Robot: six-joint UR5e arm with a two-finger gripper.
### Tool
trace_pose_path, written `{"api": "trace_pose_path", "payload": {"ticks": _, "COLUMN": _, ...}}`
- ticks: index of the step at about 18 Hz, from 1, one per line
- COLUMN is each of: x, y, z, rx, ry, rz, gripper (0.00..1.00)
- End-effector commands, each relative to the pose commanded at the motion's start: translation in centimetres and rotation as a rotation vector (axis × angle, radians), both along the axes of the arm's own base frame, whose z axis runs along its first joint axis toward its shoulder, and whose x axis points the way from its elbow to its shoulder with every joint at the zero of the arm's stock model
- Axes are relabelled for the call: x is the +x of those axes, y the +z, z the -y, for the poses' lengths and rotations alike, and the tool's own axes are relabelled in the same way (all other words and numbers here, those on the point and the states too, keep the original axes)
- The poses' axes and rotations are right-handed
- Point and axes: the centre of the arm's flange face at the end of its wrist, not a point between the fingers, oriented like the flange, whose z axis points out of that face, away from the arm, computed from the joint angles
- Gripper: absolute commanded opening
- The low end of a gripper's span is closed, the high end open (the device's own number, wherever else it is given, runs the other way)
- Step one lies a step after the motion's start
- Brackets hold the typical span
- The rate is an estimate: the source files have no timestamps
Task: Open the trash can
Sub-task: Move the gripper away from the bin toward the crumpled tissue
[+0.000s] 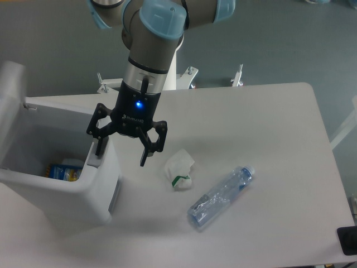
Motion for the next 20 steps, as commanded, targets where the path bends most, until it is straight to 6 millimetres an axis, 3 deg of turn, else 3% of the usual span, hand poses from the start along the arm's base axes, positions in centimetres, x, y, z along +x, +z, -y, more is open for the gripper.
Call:
{"api": "trace_pose_path", "payload": {"ticks": 5, "x": -1.0, "y": 3.2, "z": 0.0, "rx": 0.045, "ry": 0.005, "rz": -0.05, "gripper": 1.0}}
{"api": "trace_pose_path", "payload": {"ticks": 7, "x": -4.1, "y": 2.8, "z": 0.9, "rx": 0.04, "ry": 0.049, "rz": -0.054, "gripper": 1.0}}
{"api": "trace_pose_path", "payload": {"ticks": 9, "x": -5.8, "y": 2.5, "z": 1.0, "rx": 0.029, "ry": 0.044, "rz": -0.088, "gripper": 1.0}}
{"api": "trace_pose_path", "payload": {"ticks": 14, "x": -13.2, "y": -3.2, "z": 3.5, "rx": -0.13, "ry": 0.028, "rz": -0.214, "gripper": 1.0}}
{"api": "trace_pose_path", "payload": {"ticks": 16, "x": -14.8, "y": -4.6, "z": 4.0, "rx": -0.205, "ry": 0.047, "rz": -0.25, "gripper": 1.0}}
{"api": "trace_pose_path", "payload": {"ticks": 20, "x": -19.1, "y": -7.2, "z": 6.7, "rx": -0.301, "ry": 0.063, "rz": -0.28, "gripper": 1.0}}
